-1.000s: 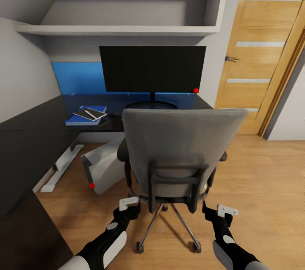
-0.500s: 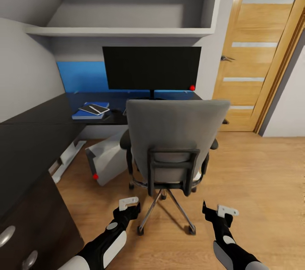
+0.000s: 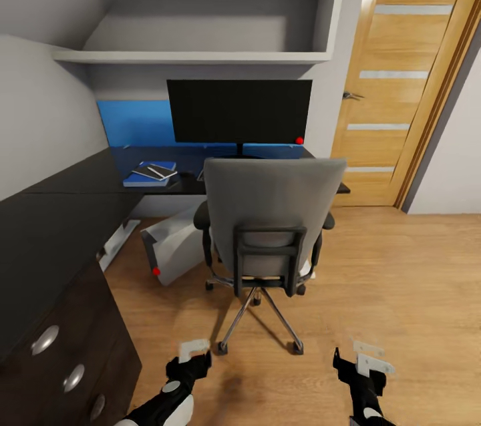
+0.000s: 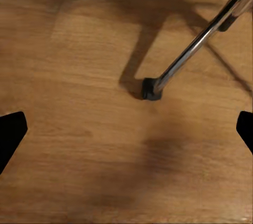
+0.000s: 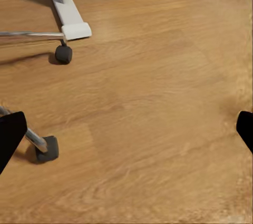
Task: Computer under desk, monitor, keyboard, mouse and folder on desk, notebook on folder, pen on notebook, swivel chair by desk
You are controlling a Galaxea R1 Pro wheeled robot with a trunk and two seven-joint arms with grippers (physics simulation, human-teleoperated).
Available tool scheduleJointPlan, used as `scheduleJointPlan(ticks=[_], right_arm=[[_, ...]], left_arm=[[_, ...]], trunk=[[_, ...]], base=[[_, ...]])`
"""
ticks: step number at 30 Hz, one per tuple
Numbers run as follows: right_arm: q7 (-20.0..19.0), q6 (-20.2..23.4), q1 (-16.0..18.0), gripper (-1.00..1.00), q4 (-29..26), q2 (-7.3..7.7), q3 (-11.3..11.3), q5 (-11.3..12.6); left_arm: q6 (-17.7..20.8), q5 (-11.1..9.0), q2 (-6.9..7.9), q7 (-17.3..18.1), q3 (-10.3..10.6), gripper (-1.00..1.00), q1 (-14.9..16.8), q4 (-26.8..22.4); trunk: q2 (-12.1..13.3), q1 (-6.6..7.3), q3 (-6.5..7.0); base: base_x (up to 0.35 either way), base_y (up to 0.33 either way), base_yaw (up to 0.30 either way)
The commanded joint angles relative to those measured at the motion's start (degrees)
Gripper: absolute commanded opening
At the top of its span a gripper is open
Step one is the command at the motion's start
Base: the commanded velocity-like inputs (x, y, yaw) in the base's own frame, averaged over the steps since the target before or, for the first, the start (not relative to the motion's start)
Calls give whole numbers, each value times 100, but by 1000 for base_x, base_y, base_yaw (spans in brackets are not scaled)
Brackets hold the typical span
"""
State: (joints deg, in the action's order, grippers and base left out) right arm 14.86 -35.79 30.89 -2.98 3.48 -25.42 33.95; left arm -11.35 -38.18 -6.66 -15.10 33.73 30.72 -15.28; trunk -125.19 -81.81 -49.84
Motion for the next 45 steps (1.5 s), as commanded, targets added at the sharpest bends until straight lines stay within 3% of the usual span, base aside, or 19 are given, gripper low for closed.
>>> scheduleJointPlan(ticks=[1, 7, 13, 23, 45], right_arm=[[46, -24, 3, 100, 151, -14, -38, 5], [69, -18, -41, 100, 378, -40, -30, 33], [67, 9, -204, 100, 420, -48, -33, 37], [52, 27, -505, 100, 427, -146, -27, 26], [52, 28, -637, 100, 429, -172, -29, 24]], left_arm=[[-57, -46, -26, -32, 39, 100, 5, 919], [-174, -54, -59, -41, 2, 100, -108, 1363], [-310, -50, 127, -33, -6, 100, -520, 1400], [-650, -43, 253, -19, -6, 100, -1056, 1405], [-778, -40, 297, -11, -1, 100, -1138, 1405]], trunk=[[40, 24, 14], [280, 155, 122], [521, 287, 230], [922, 507, 409], [1804, 990, 804]], base=[[0, 0, 0], [0, 0, 0], [0, 0, 0], [0, 0, 0], [0, 0, 0]])
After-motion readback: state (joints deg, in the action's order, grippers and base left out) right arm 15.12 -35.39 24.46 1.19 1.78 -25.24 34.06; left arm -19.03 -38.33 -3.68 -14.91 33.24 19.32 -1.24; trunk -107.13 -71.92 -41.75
